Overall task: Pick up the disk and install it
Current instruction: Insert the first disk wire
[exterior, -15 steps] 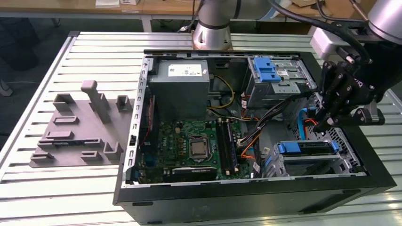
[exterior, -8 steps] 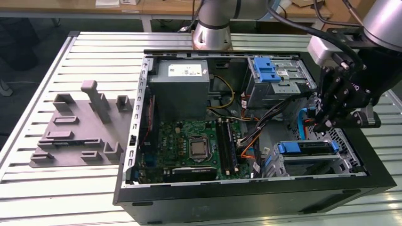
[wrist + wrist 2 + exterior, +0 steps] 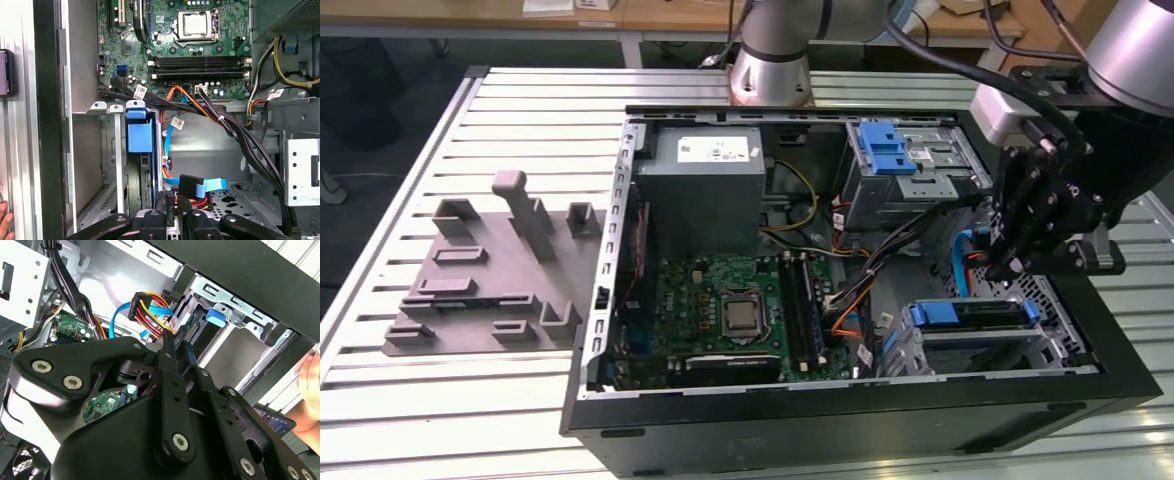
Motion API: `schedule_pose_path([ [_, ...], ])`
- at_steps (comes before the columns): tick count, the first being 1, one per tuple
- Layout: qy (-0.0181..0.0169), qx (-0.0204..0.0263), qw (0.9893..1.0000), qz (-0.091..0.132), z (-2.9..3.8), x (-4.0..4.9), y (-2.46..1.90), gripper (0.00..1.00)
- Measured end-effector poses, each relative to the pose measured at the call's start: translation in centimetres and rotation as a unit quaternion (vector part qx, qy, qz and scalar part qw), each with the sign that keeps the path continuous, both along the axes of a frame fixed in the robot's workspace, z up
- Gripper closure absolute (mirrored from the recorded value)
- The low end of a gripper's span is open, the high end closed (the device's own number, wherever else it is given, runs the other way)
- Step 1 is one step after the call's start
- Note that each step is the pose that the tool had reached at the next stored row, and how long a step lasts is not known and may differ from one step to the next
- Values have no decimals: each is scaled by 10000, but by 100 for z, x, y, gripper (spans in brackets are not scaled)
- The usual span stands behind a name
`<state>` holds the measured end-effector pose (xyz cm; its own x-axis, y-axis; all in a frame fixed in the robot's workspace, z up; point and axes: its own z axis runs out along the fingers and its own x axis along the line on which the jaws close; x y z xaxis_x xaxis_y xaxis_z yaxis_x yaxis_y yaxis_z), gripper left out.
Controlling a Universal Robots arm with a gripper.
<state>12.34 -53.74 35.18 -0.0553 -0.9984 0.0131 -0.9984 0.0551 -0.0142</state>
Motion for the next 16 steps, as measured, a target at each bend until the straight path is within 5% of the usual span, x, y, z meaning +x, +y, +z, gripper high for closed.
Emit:
schedule_pose_path([
  [9,0,-4,10000,0,-4,-1,-25,84],
  [13,0,-147,9999,0,-11,0,-102,84],
  [16,0,-174,9998,-1,-48,0,-110,84],
])
